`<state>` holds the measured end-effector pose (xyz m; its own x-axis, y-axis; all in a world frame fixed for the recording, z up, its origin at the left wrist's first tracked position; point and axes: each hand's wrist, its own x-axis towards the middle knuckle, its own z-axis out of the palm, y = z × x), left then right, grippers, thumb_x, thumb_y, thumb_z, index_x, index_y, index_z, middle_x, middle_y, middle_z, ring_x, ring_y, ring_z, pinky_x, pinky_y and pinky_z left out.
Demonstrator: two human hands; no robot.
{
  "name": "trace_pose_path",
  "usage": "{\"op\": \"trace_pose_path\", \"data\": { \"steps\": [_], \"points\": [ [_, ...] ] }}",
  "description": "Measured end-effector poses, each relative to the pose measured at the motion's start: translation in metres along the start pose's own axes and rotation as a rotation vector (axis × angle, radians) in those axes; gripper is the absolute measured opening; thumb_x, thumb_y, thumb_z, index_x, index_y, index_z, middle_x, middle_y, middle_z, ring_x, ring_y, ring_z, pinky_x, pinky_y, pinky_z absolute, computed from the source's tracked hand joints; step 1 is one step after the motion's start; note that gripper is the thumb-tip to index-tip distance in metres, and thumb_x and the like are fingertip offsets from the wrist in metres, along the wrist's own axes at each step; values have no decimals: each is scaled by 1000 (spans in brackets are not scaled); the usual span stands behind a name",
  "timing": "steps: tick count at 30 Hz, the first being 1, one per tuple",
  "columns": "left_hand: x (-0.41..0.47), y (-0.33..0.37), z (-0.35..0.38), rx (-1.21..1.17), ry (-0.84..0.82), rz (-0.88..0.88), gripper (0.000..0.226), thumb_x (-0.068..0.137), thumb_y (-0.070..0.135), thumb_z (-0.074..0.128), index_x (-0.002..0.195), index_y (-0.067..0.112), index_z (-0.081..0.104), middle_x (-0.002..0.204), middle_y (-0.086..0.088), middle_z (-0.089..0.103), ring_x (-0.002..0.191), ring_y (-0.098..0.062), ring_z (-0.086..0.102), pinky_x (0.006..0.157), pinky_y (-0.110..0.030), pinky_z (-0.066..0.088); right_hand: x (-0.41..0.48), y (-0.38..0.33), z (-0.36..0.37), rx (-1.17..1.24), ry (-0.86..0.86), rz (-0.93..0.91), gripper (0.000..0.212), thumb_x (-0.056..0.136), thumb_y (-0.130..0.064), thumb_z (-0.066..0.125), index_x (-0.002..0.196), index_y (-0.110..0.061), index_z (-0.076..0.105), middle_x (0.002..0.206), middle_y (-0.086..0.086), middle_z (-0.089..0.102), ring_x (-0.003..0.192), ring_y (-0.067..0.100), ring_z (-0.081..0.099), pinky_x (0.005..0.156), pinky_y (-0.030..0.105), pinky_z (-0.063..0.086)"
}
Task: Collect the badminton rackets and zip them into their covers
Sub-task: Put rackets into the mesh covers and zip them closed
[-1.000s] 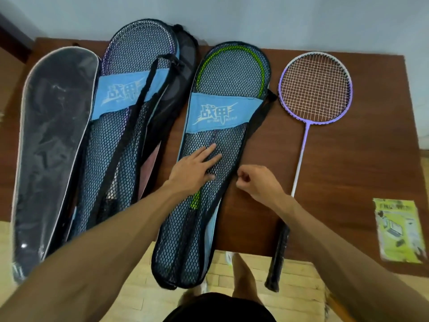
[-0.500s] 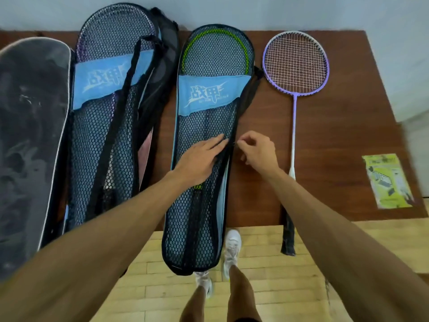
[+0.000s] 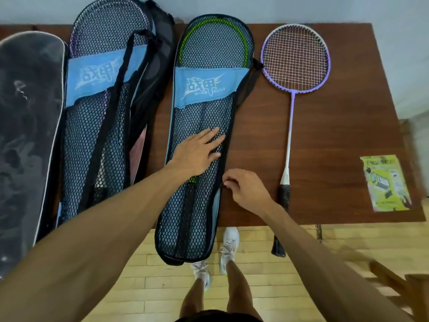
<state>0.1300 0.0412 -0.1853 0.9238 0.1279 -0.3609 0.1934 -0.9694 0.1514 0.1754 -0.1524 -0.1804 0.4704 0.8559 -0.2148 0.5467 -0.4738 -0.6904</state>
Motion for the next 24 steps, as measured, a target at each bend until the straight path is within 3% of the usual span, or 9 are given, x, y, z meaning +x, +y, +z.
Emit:
{"op": "trace_pose_path", "data": {
  "steps": [5,9,11,14,17,22,24],
  "points": [
    [-5,8,-7,-79,-17,-24,53,102,36,28,152,25,10,161,2,0,148,-17,5,120,-37,12,-7,0,-9,15,-4,63,10,91,-14,55,89,-22,62,84,-9,65,80,14,60,72,38,51],
    [-59,26,-11,-163,176,-21,47,97,23,44,144,21,38,159,1,18,146,-18,17,119,-38,12,-17,-6,-5,56,86,202,8,92,-17,56,91,-21,63,84,-8,66,81,13,61,72,31,49],
    [-98,37,-2,-232,205,3,45,95,23,47,140,22,43,156,4,26,144,-16,21,118,-35,10,-20,-11,-2,82,145,275,8,91,-18,58,91,-20,66,88,-5,67,83,12,60,73,26,43],
    [-135,41,25,-155,67,49,57,96,33,47,149,25,26,159,7,16,147,-15,8,119,-35,9,-24,-20,-1,71,204,325,8,91,-17,59,91,-16,67,91,-1,68,84,10,55,72,21,35],
    [-135,34,40,-67,-2,73,67,97,37,47,152,23,11,160,6,7,148,-15,-3,119,-37,18,-35,-30,0,30,215,294,8,91,-14,58,92,-14,66,88,-2,66,86,16,59,73,23,39],
    [-130,42,38,52,6,113,65,97,41,43,152,22,13,160,5,11,148,-15,1,114,-35,21,-56,-37,10,-155,212,237,10,91,-14,55,96,-17,64,99,2,66,91,24,61,78,36,50],
    [-132,47,37,50,56,124,59,99,40,38,151,25,15,160,7,13,147,-17,13,109,-36,26,-59,-36,11,-153,216,248,11,91,-15,55,96,-17,64,100,1,66,93,25,61,80,38,50]
  ]
}}
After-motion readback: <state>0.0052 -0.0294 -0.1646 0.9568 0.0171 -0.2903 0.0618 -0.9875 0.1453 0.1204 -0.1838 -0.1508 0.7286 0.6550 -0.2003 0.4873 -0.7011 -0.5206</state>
